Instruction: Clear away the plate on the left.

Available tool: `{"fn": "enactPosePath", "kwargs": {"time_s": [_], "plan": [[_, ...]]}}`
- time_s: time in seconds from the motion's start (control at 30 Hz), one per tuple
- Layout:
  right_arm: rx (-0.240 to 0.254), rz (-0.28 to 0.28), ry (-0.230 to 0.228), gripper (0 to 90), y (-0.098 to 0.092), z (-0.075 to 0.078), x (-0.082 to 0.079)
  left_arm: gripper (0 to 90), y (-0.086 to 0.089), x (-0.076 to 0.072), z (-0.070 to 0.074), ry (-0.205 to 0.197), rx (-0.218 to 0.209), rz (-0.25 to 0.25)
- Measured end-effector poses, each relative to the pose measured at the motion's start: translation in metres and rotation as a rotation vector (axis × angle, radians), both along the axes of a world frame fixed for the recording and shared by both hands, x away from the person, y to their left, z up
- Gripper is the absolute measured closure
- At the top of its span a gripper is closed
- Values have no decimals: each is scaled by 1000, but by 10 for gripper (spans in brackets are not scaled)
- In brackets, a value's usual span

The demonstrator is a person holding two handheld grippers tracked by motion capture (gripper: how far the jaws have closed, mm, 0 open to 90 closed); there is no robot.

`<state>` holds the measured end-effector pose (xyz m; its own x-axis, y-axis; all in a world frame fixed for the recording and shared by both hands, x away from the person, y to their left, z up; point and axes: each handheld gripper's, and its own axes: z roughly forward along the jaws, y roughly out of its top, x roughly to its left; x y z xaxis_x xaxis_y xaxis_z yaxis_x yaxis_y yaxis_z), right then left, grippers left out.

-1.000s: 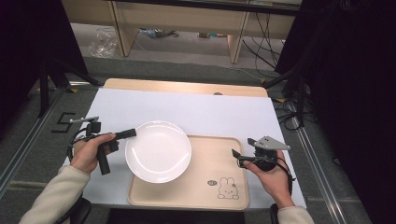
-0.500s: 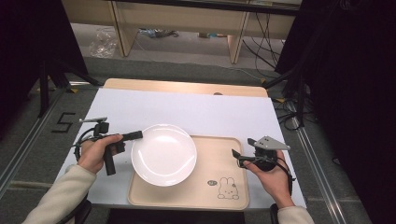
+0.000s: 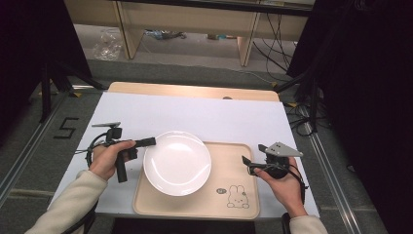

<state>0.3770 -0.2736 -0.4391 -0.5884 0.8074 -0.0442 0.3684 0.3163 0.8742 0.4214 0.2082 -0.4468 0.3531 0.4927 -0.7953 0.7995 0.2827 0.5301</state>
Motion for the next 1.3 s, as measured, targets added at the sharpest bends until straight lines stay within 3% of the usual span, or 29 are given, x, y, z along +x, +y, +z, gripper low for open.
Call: {"fn": "enactPosePath", "kwargs": {"time_s": [0.57, 0.63, 1.2, 1.27, 1.3], "plan": [[0, 0, 0, 233, 0, 0, 0, 871, -14, 7, -5, -1, 25, -16], [0, 0, 0, 233, 0, 0, 0, 871, -16, 6, -6, 20, 33, -11], [-1, 1, 0, 234, 0, 0, 0, 858, -27, 7, -19, 58, 87, -45], [0, 1, 1, 234, 0, 0, 0, 862, -28, 8, -20, 52, 112, -46], [-1, 1, 1, 234, 0, 0, 0, 863, -27, 9, -22, 23, 124, -68]]}}
